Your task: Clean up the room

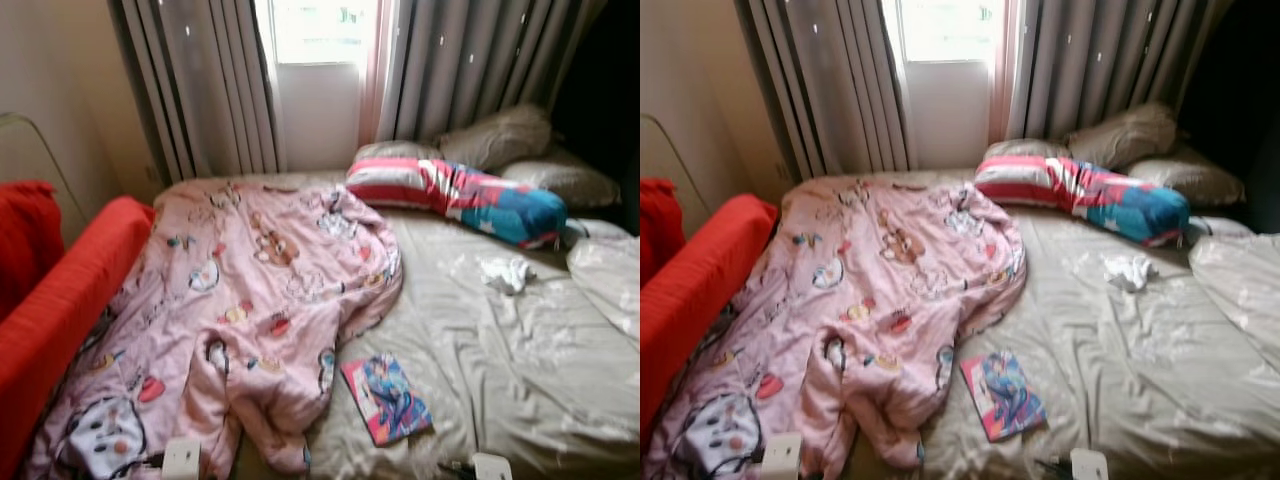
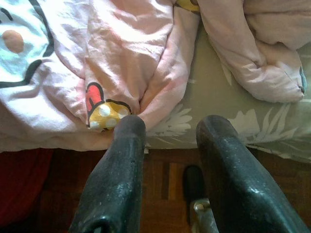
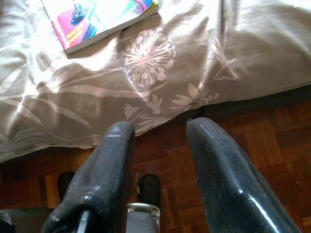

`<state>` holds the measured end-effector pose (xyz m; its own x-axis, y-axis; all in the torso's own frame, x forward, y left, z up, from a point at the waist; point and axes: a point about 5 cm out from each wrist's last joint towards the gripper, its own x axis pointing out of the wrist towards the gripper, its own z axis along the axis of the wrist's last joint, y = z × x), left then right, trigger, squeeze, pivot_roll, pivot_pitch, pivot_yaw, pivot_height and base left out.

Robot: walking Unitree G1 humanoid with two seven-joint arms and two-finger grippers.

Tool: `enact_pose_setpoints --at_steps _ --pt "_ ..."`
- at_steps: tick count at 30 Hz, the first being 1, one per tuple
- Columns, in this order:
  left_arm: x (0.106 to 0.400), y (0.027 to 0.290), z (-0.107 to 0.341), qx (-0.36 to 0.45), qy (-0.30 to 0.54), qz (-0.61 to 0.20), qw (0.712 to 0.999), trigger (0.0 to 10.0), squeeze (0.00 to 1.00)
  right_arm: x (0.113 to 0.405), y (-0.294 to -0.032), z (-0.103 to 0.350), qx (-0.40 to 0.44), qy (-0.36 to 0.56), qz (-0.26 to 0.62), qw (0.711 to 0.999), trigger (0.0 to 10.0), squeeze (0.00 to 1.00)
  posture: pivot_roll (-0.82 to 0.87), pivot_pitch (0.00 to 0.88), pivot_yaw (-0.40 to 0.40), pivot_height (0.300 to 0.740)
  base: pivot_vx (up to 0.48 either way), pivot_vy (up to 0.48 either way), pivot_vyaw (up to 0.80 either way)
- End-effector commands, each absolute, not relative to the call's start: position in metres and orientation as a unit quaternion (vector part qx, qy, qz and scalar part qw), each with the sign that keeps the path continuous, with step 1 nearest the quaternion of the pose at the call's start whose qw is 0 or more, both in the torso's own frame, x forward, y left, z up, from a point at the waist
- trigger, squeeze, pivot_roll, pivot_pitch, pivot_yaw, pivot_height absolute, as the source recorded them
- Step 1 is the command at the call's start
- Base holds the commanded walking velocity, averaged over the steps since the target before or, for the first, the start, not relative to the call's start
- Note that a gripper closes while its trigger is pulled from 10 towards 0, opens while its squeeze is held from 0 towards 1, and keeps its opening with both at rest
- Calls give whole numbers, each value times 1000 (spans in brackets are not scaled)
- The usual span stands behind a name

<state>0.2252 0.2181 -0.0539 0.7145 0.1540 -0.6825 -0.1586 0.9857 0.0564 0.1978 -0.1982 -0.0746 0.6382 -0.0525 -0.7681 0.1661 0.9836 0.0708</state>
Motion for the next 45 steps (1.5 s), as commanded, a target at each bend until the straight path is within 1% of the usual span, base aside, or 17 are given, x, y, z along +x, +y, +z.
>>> enact_pose_setpoints --at_steps 1,6,13,20,26,31,45 --pt "230 222 -50 -4 357 88 930 10000 0 200 -196 -73 70 414 -55 906 10000 0 -10 0 3 740 0 0 0" --pt "240 219 -43 -15 336 82 938 10000 0 204 -195 -71 75 397 -45 914 10000 0 -16 0 1 740 0 0 0" --pt "253 211 -35 -39 321 60 944 10000 0 204 -196 -70 70 398 -43 914 10000 0 -11 0 -2 740 0 0 0" --pt "243 221 -41 -33 348 68 934 10000 0 203 -196 -71 71 402 -44 912 10000 0 -10 0 -3 740 0 0 0" --pt "226 229 -52 -37 376 95 921 10000 0 204 -196 -71 60 404 -41 912 10000 0 -10 6 1 740 0 0 0" --pt "215 235 -56 -40 385 93 917 10000 0 204 -196 -70 63 401 -43 913 10000 0 -11 9 3 740 0 0 574" --pt "213 246 -54 -38 380 88 920 10000 0 205 -195 -70 78 394 -47 915 10000 0 -11 2 5 740 0 0 0"
